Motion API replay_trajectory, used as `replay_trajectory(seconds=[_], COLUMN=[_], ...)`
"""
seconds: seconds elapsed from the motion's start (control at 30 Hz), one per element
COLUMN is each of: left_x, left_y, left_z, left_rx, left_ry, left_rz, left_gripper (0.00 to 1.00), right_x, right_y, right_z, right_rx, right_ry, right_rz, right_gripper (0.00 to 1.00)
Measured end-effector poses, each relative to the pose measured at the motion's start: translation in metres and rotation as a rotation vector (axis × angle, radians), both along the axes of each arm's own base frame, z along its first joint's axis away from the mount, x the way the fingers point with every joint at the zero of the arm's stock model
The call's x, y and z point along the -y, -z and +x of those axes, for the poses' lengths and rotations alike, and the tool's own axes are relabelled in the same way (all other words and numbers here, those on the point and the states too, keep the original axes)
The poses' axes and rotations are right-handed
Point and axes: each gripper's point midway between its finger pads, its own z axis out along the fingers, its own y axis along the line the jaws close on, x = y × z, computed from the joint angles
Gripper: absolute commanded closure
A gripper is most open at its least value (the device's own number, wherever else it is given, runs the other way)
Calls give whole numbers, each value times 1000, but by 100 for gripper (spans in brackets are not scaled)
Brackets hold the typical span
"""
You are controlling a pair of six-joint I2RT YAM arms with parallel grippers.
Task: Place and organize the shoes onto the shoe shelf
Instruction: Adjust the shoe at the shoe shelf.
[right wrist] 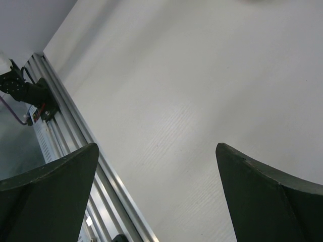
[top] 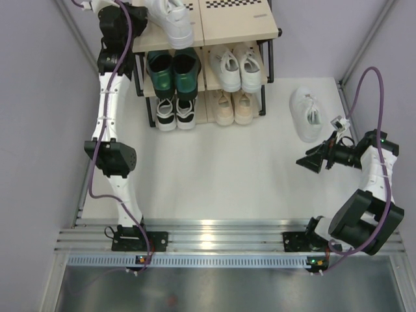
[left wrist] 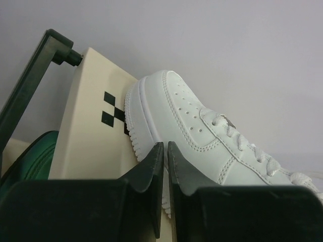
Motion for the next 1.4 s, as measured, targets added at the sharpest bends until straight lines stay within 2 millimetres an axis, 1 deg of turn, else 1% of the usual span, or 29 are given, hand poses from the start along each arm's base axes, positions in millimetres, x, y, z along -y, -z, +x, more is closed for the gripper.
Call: replay_trajectory(seconds=[0.13, 0.2, 0.57, 1.07, 1.4], left_x=[12, 18, 37, 49, 57], left_y=[-2, -3, -6, -8, -9], left_z=[4, 6, 13, 16, 17], left_rx=[24, 37, 85, 108, 121], left_ry=[21, 32, 83, 129, 163], left_rz=[-12, -23, -64, -97, -118], left_gripper=[81, 81, 71, 66, 66], right_x=[1, 1, 3, 4, 4], right_y=[1, 1, 2, 2, 3], right_z=[0, 0, 0, -1, 0], right_rx=[-3, -3, -11, -12, -12], right_ry=[4, 3, 9, 13, 12], right_rz=[1, 1, 6, 6, 6], right_gripper=[1, 1, 1, 0, 1])
